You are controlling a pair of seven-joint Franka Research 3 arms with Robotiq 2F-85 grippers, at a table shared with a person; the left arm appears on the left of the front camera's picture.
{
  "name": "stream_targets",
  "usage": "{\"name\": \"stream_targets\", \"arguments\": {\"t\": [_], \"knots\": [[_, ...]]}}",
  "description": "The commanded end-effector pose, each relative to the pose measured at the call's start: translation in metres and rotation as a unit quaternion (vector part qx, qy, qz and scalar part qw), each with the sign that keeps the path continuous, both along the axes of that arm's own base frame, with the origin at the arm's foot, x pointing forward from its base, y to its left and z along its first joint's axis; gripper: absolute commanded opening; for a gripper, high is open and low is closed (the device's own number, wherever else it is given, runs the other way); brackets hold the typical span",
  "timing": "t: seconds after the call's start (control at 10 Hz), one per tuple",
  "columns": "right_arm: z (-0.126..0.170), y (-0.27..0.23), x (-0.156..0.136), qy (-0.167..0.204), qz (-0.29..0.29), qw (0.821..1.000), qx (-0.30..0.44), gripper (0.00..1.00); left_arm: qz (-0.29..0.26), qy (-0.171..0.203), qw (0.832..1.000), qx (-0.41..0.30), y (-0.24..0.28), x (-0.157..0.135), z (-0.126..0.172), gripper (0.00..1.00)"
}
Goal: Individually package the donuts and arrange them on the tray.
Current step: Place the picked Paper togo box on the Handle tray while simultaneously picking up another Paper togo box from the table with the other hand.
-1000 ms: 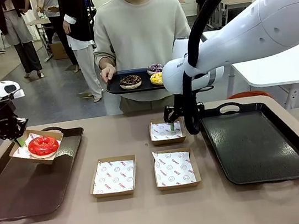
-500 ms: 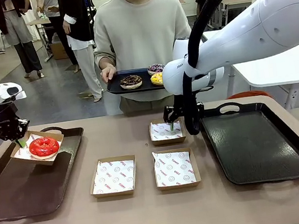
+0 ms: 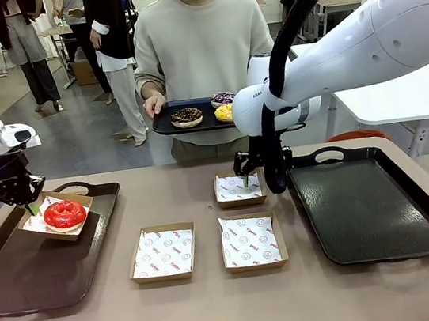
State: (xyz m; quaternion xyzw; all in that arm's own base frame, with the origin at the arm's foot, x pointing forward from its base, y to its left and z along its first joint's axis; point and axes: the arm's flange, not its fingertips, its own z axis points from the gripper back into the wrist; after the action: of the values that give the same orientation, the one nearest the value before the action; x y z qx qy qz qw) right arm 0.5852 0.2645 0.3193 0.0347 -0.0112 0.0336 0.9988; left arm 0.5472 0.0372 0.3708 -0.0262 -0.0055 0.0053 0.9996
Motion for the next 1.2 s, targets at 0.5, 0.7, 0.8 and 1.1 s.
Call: {"name": "stream_targets", "arguments": {"t": [0.5, 0.7, 0.8, 1.1], "knots": [[-0.002, -0.005, -0.007, -0.015, 0.005, 1.000, -0.011, 1.00, 0.020, -0.001, 0.999, 0.035, -0.004, 0.016, -0.010, 0.01], [0.000, -0.005, -0.007, -0.017, 0.006, 1.000, -0.010, 1.00, 0.031, -0.005, 0.999, 0.029, -0.002, 0.018, -0.008, 0.01], [0.000, -0.004, -0.007, -0.016, 0.007, 1.000, -0.011, 1.00, 0.039, -0.008, 0.999, 0.026, -0.001, 0.020, -0.006, 0.01], [0.000, -0.003, -0.006, -0.016, 0.008, 1.000, -0.008, 1.00, 0.038, -0.007, 0.999, 0.020, 0.001, 0.024, -0.006, 0.04]]}}
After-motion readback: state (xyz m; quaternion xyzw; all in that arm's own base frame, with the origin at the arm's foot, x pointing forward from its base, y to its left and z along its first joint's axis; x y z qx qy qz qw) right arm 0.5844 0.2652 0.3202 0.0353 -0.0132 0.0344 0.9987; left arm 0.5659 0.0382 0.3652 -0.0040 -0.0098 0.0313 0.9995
